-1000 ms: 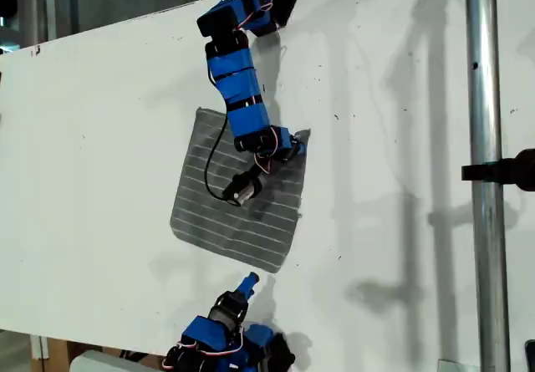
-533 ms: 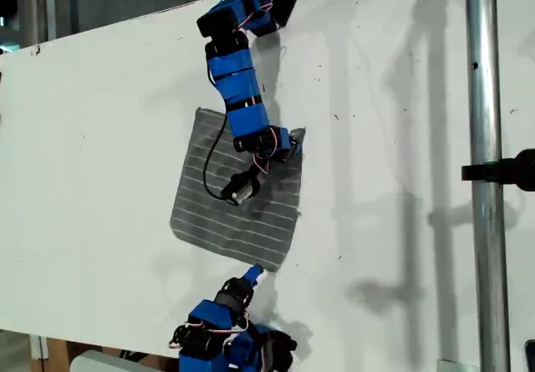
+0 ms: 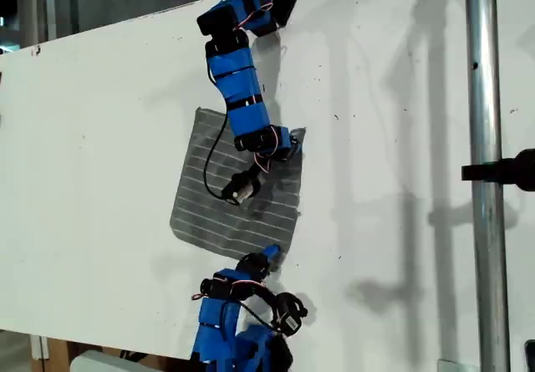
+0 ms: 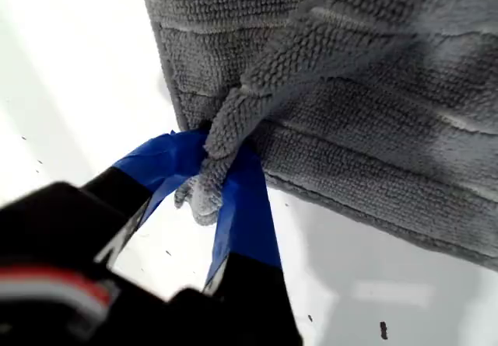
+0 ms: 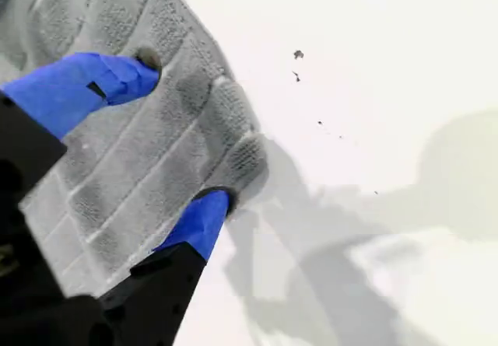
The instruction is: Grasp corners of a towel and fold twice.
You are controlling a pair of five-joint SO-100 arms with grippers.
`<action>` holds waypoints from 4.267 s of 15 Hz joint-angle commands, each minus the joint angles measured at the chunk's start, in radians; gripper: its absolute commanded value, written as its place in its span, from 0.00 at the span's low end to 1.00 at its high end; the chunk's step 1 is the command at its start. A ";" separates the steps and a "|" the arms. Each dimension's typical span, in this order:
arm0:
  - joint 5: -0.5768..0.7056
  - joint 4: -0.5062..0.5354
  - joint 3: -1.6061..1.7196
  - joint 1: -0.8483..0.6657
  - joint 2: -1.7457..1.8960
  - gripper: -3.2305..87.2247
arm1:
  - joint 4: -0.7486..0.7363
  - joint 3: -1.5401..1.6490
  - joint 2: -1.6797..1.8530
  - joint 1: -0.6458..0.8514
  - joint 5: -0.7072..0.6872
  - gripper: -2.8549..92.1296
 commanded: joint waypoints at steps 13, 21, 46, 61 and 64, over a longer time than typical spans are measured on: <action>-0.078 0.149 -0.351 0.192 -0.080 0.01 | 0.037 0.032 0.216 -0.150 0.020 0.03; -0.181 0.138 -0.423 0.337 0.089 0.01 | 0.025 0.084 0.453 -0.210 0.141 0.03; 0.316 0.003 -0.399 -0.347 -0.245 0.01 | -0.293 0.644 0.569 0.225 0.003 0.03; 0.123 0.288 -0.118 -0.307 0.555 0.17 | 0.183 1.015 1.489 0.376 0.330 0.34; 0.026 0.031 0.324 -0.104 1.063 0.13 | 0.137 1.189 1.663 0.222 0.629 0.34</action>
